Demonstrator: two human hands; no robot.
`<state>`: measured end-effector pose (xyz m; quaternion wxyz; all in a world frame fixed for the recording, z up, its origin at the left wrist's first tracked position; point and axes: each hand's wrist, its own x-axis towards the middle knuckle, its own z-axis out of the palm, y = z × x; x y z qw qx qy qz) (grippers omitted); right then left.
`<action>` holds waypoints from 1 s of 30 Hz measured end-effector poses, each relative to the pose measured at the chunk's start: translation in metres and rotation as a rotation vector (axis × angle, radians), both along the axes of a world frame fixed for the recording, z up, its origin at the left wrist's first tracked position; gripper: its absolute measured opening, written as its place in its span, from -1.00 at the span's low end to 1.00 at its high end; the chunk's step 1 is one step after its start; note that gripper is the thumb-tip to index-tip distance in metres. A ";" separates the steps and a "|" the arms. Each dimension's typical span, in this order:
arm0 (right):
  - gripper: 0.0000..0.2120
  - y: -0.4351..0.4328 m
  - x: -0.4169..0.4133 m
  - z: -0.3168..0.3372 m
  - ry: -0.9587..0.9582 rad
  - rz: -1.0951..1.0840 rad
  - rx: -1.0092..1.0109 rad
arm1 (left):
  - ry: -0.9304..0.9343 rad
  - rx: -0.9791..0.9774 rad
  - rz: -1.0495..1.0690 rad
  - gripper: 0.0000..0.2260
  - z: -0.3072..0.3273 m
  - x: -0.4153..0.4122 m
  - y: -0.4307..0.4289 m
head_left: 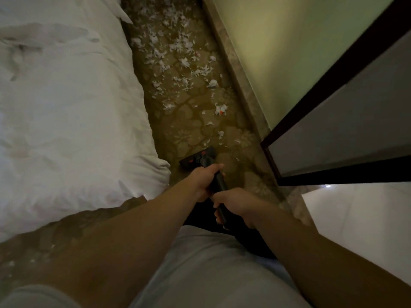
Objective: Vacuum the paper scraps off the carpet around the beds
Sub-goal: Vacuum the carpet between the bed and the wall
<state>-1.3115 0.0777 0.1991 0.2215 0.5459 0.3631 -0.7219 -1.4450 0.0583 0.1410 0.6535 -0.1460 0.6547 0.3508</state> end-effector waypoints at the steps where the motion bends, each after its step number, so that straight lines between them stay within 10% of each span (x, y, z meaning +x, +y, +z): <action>1: -0.90 -0.003 0.011 0.001 -0.006 -0.012 -0.002 | -0.008 -0.007 -0.008 -0.85 0.000 0.012 -0.001; 17: -0.90 0.005 0.059 0.009 -0.023 -0.226 0.000 | -0.024 0.047 -0.226 -0.78 -0.005 0.053 0.028; 30: -0.92 0.116 -0.104 -0.006 -0.042 -0.373 0.060 | 0.078 0.109 -0.418 -0.73 -0.015 -0.101 0.163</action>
